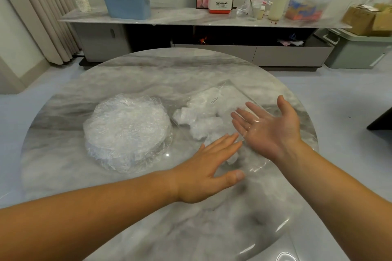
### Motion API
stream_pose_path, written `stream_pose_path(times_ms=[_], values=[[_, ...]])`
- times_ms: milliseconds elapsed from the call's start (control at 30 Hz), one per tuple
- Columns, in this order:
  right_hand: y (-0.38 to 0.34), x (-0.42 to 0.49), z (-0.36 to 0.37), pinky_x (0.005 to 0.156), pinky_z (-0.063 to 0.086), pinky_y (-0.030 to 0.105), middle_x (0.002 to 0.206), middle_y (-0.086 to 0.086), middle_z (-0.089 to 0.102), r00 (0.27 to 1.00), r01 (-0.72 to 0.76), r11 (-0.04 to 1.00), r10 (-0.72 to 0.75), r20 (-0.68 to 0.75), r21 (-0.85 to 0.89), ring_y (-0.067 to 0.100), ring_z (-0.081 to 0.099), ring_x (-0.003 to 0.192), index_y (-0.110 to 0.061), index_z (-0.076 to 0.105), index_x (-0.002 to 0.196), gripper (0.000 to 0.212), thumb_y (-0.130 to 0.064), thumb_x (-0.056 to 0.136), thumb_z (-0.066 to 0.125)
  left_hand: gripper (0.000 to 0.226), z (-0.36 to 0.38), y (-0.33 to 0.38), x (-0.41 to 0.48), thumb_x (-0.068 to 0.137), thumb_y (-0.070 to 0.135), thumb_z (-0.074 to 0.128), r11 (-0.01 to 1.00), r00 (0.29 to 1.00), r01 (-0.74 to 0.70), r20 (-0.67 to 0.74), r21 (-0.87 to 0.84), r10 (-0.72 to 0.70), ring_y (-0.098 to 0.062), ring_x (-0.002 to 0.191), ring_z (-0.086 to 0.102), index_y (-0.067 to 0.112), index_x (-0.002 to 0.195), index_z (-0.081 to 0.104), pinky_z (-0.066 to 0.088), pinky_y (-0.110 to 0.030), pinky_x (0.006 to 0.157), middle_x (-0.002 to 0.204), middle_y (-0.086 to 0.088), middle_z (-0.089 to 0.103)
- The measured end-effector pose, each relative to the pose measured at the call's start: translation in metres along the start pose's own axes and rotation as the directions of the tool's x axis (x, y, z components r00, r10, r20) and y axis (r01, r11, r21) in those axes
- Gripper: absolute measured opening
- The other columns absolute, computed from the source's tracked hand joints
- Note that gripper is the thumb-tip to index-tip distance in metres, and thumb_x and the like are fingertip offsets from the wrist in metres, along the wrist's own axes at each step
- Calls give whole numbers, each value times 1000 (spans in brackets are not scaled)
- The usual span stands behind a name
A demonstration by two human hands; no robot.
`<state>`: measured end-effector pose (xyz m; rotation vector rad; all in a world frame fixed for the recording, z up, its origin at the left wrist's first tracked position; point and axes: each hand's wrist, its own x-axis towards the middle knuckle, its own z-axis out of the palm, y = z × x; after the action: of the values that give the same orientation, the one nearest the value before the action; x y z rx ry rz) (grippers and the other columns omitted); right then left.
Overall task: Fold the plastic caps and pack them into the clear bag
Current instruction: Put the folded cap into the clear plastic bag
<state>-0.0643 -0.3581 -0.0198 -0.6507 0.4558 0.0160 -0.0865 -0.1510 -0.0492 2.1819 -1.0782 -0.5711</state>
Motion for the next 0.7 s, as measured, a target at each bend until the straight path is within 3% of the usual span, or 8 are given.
stream_pose_path(times_ms=[200,267,367,500,567,700], values=[[-2,-32,-17,105,49,50,129,29,61,985,-16,980,-18,-170,-198,45,63,116,1,47,136,58,-46,102,50,78,2,-10,-3,92,74,27,996,1000,-3,9,86,2,10,145,-23,37,159,11,-7,-48,124,165,22,-13],[-1,-44,-22,94,54,48,118,23,67,967,-12,946,-71,-244,-324,39,68,107,-1,51,126,50,-45,103,50,68,2,-10,-7,96,68,32,996,1000,-17,5,90,17,8,145,-24,40,157,21,-10,-47,124,166,18,-13],[2,-58,-22,69,52,39,87,10,66,938,-3,863,-173,-301,-504,26,66,77,-8,57,100,37,-44,102,51,54,-3,-9,-16,101,60,37,997,998,-29,-63,66,33,8,146,-20,41,151,34,-12,-38,123,167,15,-7],[19,-71,0,59,49,36,65,9,63,975,56,760,-183,-129,-647,22,62,58,-9,59,82,39,-39,105,47,54,-17,-20,-34,101,58,32,977,962,146,-250,153,-105,1,152,-1,32,148,41,-5,-30,125,166,10,16],[36,-74,17,62,54,39,71,13,68,990,95,682,-141,-2,-725,26,67,65,-4,63,87,40,-35,106,46,53,-29,-33,-50,103,54,33,927,909,306,-355,215,-218,-9,153,5,27,147,43,-4,-30,124,166,3,19],[73,-75,40,75,62,47,85,15,75,988,148,515,-41,148,-845,30,72,82,-2,69,92,36,-29,105,50,55,-54,-59,-85,104,54,29,783,782,568,-462,254,-418,-18,155,-6,24,146,47,-7,-35,125,168,-6,4]])
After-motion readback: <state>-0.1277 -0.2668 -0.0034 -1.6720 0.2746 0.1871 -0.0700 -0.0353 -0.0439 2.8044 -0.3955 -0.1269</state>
